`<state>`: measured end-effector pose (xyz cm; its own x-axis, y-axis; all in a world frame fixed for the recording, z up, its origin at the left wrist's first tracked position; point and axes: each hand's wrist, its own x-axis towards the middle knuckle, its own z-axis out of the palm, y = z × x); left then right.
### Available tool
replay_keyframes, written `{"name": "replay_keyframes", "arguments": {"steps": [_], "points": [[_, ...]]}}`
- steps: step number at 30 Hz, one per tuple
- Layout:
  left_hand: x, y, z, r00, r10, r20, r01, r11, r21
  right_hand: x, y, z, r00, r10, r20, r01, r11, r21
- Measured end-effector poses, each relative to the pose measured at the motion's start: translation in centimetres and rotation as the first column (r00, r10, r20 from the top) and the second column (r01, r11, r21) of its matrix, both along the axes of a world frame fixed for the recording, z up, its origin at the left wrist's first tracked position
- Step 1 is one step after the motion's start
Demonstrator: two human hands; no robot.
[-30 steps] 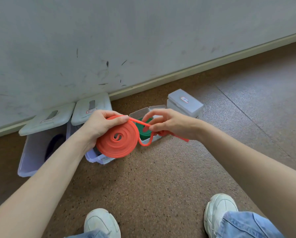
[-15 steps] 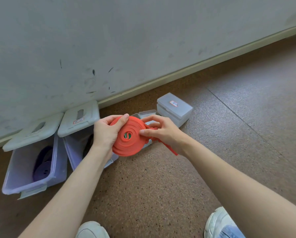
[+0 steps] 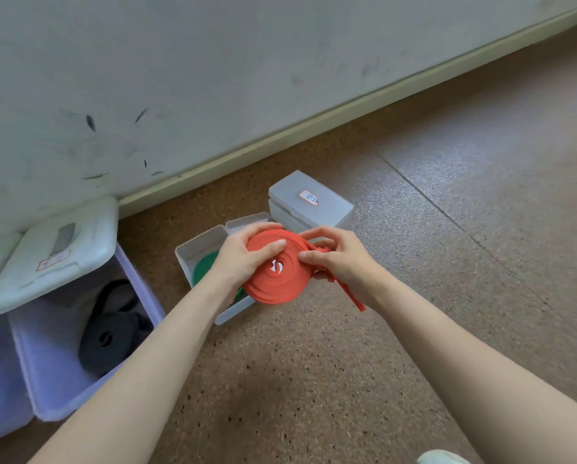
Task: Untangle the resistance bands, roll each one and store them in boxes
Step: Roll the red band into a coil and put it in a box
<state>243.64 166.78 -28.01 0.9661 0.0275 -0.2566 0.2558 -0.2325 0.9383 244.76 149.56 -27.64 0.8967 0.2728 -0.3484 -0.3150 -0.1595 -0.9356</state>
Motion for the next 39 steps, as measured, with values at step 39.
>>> {"name": "replay_keyframes", "arguments": {"steps": [39], "points": [[1.4,-7.2,-11.4,0.806,-0.583,0.106,0.349,0.611,0.71,7.0,-5.0,-7.0,0.951,0.016,0.308,0.209,0.701,-0.682]]}}
